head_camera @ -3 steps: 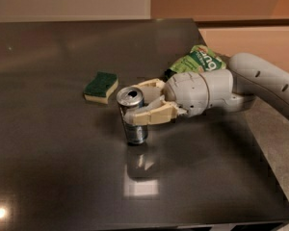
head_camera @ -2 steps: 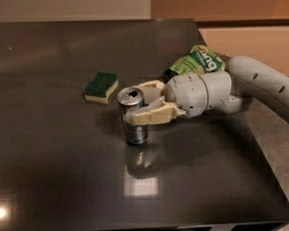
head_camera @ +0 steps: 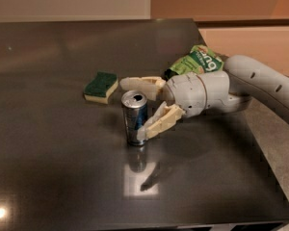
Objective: Place redbull can upright
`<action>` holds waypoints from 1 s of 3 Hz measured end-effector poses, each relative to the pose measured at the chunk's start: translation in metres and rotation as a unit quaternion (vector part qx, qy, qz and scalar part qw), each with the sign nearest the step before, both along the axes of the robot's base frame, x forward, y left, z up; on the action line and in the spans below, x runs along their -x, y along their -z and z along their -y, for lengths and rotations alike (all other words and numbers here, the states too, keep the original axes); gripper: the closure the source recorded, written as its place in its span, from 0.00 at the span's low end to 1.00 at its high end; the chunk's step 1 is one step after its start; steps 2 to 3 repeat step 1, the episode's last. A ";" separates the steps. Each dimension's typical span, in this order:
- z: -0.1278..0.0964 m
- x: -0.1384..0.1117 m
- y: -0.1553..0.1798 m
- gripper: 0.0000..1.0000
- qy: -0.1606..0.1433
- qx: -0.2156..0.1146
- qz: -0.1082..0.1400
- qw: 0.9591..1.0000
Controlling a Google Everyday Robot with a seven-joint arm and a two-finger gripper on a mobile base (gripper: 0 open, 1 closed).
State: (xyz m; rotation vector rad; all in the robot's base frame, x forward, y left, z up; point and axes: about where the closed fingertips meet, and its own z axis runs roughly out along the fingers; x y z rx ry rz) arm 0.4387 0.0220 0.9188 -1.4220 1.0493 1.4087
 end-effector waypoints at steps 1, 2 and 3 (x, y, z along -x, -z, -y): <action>0.000 0.000 0.000 0.00 0.000 0.000 0.000 1.000; 0.000 0.000 0.000 0.00 0.000 0.000 0.000 1.000; 0.000 0.000 0.000 0.00 0.000 0.000 0.000 1.000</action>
Offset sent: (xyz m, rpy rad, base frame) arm 0.0000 0.0000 0.0000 0.0000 0.0000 0.0000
